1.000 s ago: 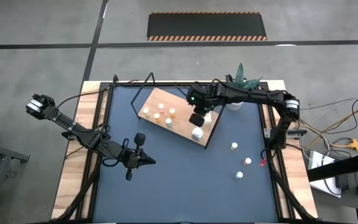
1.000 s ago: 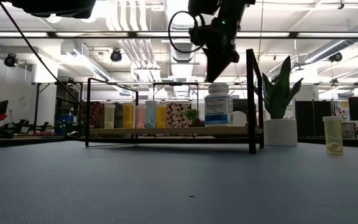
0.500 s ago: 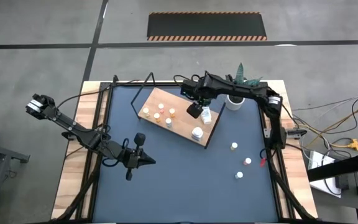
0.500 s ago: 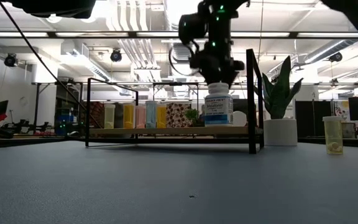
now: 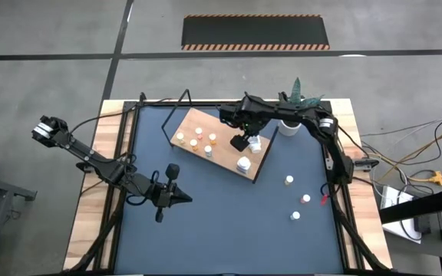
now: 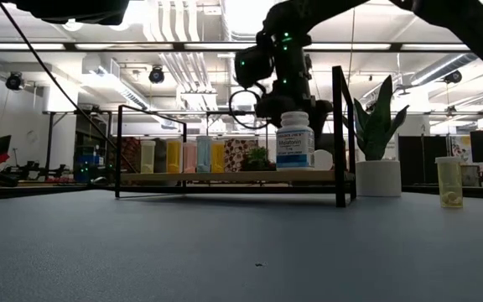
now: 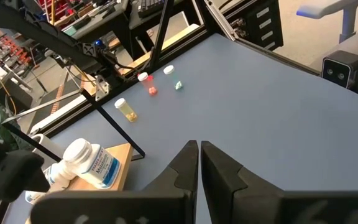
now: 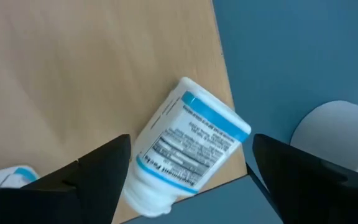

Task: Pick and place medicine bottles onto shelf by color
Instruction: Put the white pill bottle on the shelf

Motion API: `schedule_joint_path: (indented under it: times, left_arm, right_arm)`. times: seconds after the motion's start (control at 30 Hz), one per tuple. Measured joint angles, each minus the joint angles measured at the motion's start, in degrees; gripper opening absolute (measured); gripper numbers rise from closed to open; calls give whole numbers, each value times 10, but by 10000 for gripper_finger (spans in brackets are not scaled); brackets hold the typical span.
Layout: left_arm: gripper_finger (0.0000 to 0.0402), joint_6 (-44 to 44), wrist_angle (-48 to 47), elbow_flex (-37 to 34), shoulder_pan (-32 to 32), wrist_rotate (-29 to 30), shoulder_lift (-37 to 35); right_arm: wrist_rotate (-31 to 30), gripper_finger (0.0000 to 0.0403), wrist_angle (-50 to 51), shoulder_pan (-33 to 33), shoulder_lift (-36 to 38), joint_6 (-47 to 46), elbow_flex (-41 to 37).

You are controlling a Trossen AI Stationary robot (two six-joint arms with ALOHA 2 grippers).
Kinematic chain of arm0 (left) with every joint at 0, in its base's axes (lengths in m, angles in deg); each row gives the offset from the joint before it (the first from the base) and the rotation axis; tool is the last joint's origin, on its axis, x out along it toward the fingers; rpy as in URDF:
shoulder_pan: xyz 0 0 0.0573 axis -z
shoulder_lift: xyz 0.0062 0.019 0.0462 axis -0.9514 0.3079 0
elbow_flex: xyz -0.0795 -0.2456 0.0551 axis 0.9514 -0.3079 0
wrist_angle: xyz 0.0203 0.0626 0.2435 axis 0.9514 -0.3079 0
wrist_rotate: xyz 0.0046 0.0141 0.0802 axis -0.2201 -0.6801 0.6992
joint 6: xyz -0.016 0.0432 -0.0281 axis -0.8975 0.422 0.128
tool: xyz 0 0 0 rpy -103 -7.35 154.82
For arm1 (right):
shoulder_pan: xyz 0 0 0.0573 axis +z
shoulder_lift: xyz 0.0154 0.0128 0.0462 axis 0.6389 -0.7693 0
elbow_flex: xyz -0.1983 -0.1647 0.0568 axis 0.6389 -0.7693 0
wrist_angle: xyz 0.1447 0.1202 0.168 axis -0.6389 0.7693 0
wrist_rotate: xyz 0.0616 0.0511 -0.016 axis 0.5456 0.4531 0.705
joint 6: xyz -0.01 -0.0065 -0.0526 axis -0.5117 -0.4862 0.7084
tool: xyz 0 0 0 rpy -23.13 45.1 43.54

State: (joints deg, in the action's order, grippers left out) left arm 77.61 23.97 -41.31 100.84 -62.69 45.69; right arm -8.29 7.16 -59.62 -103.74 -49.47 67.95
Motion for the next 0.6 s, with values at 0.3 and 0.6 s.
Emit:
schedule_joint_path:
  times: [0.3,0.6]
  left_arm:
    - [1,-1,0,0,0,0,0]
    - [1,-1,0,0,0,0,0]
  right_arm:
    - [0,331,3,-5,-6,0,0]
    - [13,321,-9,-6,-6,0,-20]
